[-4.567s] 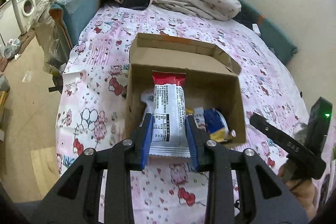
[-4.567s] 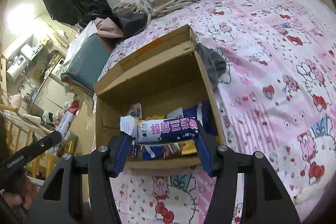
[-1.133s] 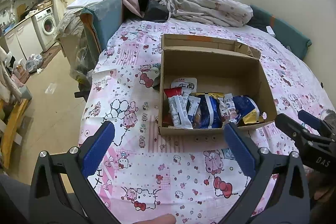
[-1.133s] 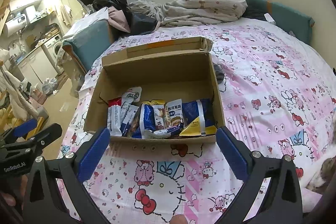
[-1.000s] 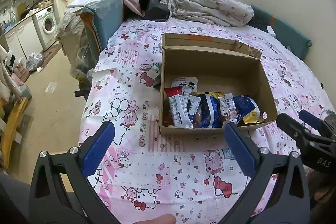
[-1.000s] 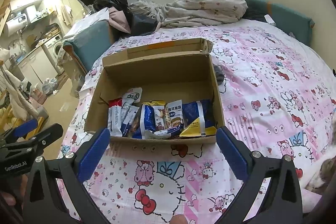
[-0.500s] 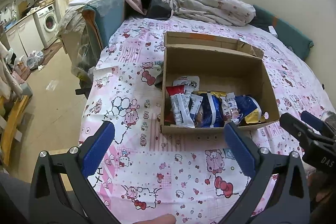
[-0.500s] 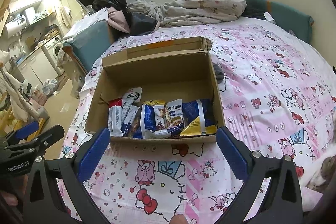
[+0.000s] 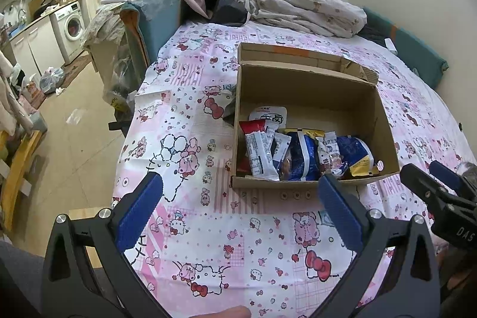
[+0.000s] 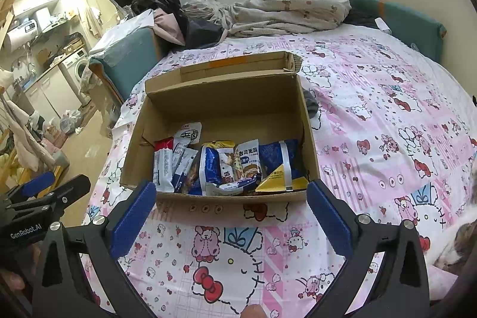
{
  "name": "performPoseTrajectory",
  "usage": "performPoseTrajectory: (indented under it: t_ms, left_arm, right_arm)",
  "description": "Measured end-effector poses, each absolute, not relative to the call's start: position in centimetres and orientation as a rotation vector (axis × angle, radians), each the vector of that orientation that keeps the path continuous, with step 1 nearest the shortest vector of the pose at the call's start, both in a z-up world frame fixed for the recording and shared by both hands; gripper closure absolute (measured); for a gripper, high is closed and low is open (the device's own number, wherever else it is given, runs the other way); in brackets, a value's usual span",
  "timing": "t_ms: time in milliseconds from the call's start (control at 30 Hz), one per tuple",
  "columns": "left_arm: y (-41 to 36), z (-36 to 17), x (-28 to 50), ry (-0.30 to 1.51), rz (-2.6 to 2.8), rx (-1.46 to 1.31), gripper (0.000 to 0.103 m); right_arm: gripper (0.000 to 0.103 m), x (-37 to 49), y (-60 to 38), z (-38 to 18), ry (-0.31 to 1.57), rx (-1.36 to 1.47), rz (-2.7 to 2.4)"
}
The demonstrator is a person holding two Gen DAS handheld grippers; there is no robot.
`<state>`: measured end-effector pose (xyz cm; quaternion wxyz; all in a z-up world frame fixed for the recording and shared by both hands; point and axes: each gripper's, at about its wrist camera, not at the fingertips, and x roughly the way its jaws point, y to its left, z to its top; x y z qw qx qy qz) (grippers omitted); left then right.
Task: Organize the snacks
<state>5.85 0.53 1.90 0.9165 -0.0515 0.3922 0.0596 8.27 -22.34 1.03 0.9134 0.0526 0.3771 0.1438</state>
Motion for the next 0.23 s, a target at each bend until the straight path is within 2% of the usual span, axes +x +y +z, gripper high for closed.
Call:
performPoseTrajectory:
  t_ms: [233]
  left_arm:
    - [0.68, 1.67, 5.96, 0.813, 0.133, -0.117, 0.001]
  right_arm:
    - [0.000, 8.33, -22.20, 1.06, 0.783, 0.114, 0.300]
